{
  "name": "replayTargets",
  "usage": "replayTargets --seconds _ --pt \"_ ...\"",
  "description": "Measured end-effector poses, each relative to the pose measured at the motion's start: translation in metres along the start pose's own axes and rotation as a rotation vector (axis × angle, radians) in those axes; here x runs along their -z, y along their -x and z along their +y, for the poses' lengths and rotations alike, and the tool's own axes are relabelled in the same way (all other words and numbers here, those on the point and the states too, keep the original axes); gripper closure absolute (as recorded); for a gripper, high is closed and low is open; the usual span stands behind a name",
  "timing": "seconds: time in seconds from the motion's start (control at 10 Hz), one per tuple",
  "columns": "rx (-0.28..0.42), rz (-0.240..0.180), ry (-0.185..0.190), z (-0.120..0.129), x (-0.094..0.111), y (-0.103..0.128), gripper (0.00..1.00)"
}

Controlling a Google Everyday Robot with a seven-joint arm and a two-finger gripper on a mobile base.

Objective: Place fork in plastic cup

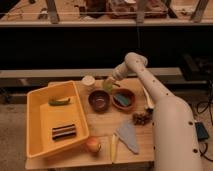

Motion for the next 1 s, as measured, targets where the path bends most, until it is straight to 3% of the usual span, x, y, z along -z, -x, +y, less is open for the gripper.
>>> replayTargets --seconds 0.4,1.0 --pt "-0.007 0.015 -0.020 0.000 -0.001 0.002 0.86" --pt "-0.039 0.018 -0.088 -0.014 0.035 0.001 0.86"
